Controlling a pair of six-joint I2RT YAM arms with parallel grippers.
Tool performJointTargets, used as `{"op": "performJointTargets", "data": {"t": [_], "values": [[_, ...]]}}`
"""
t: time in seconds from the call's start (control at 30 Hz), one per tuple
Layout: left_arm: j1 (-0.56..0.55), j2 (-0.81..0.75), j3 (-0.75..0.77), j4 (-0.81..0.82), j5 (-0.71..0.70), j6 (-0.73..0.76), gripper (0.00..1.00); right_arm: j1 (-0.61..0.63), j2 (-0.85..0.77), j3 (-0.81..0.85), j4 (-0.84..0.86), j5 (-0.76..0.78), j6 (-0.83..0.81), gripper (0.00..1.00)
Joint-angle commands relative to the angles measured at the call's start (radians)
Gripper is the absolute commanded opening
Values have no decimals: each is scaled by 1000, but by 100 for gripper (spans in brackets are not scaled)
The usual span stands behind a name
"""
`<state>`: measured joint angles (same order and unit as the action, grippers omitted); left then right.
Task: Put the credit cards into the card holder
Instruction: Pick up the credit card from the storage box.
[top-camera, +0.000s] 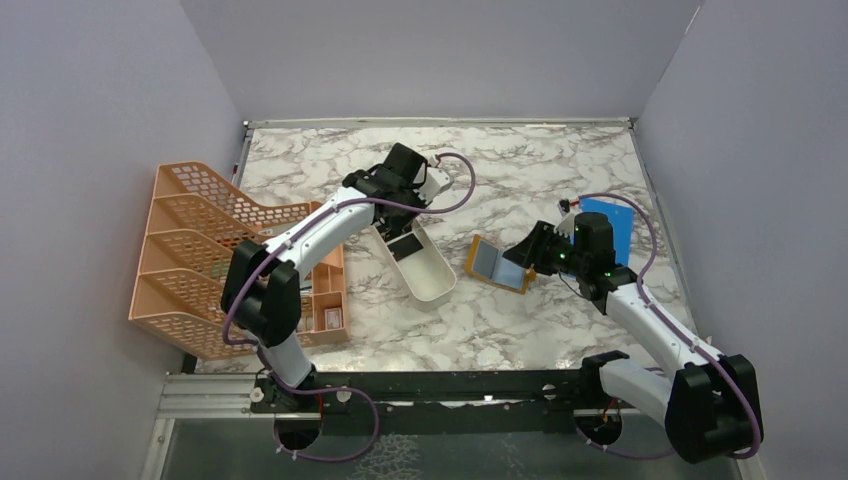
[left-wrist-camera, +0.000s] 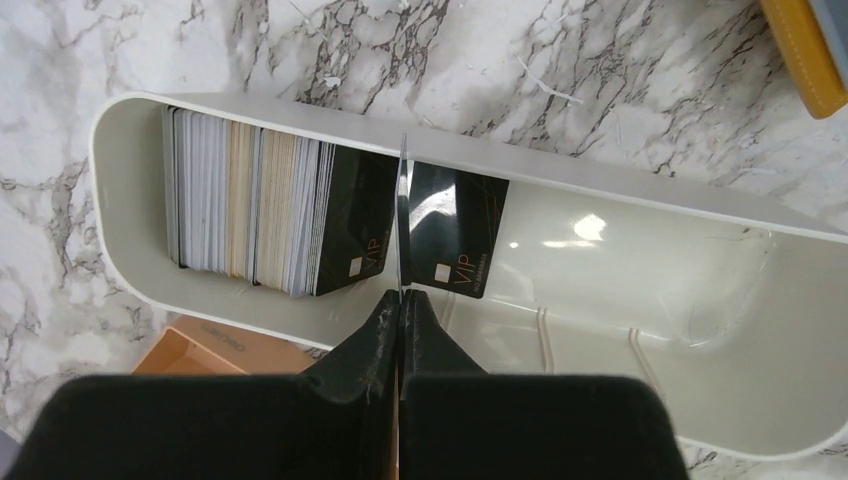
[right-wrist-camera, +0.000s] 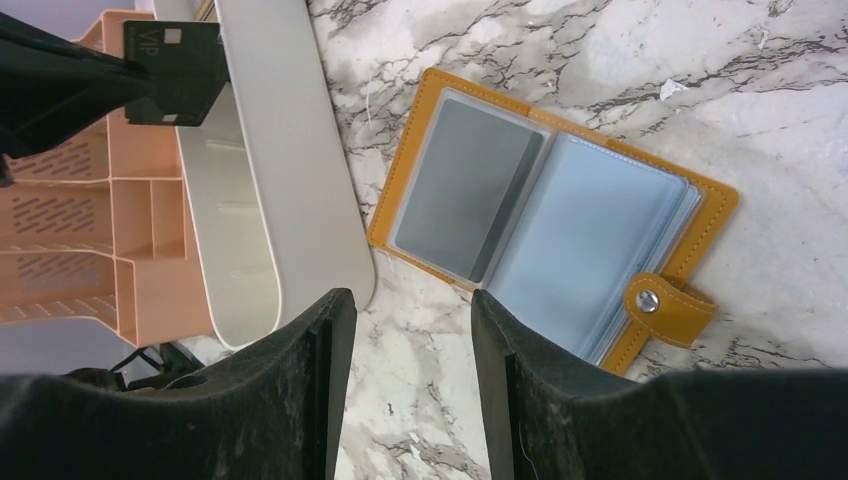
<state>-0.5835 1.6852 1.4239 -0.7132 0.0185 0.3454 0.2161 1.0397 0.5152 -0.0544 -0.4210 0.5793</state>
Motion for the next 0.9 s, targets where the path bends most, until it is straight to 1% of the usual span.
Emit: {"op": "performJointTargets", "data": {"t": [0.0,0.07,0.13,0.23,0.37,0.43,0.73,0.8,0.87], "values": [[15,70,-18,-8,-22,7,1,2,-18,20,2,-24,7,52],[18,86,-19,3,-19,6,3,2,-20,20,-2,-18,4,52],[19,95,-17,10,-6,6,0,2,-23,19,-5,-16,1,52],[19,94,-9,19,6,5,0,2,-25,16,-5,-13,-3,52],[19,78,2,27,1,2,2,2,-17,14,-1,-14,-6,52],[19,64,8,27,4,-2,0,1,-10,14,3,-16,-7,52],[19,23,16,26,-2,-45,0,2,-3,23,-1,-26,-8,52],[19,-12,25,26,21,-74,0,2,-7,22,-4,-27,-13,52],[20,-34,35,25,78,-99,0,1,-10,24,-21,-27,-18,52]]}}
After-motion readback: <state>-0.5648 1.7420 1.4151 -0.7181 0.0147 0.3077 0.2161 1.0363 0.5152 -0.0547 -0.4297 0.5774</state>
